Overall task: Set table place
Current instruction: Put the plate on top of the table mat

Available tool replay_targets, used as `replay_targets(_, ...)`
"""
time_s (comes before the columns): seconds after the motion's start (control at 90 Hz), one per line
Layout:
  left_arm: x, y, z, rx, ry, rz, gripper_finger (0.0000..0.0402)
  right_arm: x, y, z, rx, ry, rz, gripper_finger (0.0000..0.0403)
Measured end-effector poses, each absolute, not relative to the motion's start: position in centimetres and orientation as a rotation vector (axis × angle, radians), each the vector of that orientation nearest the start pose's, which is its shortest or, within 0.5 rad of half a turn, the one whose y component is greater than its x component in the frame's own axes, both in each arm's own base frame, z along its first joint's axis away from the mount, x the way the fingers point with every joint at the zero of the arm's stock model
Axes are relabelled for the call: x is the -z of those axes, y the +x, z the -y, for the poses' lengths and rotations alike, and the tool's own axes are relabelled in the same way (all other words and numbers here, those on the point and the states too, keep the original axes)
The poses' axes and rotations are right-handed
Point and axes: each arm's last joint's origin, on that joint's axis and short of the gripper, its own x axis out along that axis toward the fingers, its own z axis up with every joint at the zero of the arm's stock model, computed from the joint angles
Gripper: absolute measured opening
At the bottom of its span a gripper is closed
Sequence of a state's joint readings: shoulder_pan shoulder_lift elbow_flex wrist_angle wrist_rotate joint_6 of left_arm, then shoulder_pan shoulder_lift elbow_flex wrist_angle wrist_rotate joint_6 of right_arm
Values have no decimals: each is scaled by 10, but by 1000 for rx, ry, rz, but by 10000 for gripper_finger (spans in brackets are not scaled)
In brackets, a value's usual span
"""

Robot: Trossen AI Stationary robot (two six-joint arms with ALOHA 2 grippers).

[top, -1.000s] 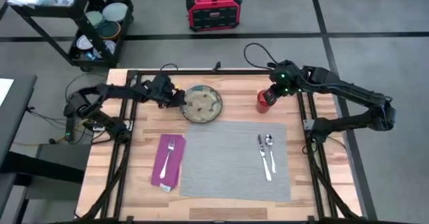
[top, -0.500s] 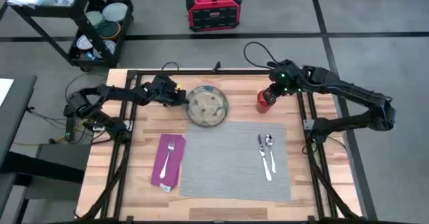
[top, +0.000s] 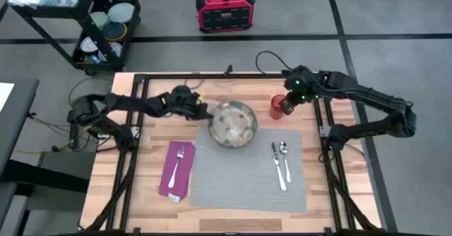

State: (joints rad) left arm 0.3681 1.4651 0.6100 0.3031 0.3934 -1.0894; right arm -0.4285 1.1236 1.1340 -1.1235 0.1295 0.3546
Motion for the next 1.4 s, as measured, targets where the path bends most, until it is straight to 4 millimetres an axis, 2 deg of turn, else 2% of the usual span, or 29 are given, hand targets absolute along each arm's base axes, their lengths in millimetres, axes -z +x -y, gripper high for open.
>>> replay_targets(0.233,-170,278,-31,-213,-1265,-585,0,-297,159,46,616,518,-988,0)
replay_targets(0.444,-166,280,-3,-264,-1257,-598,0,-276,151,20,561,574,-987,0)
replay_targets(0.556,-165,280,3,-277,-1257,-601,0,-266,151,12,537,581,-996,0)
replay_targets(0.7,-152,283,13,-292,-1273,-658,0,-257,152,4,514,583,-1013,0)
replay_targets(0.811,-138,292,24,-269,-1294,-685,0,-252,152,0,508,582,-1021,0)
replay_targets(1.011,-131,311,30,-266,-1326,-682,4,-250,151,-1,508,577,-1031,0)
replay_targets(1.178,-143,316,25,-230,-1294,-632,37,-250,151,-1,508,576,-1031,0)
replay_targets(1.322,-148,311,20,-252,-1281,-643,67,-250,151,2,529,548,-1022,0)
replay_targets(1.4,-159,309,19,-231,-1276,-612,79,-251,152,8,573,523,-996,0)
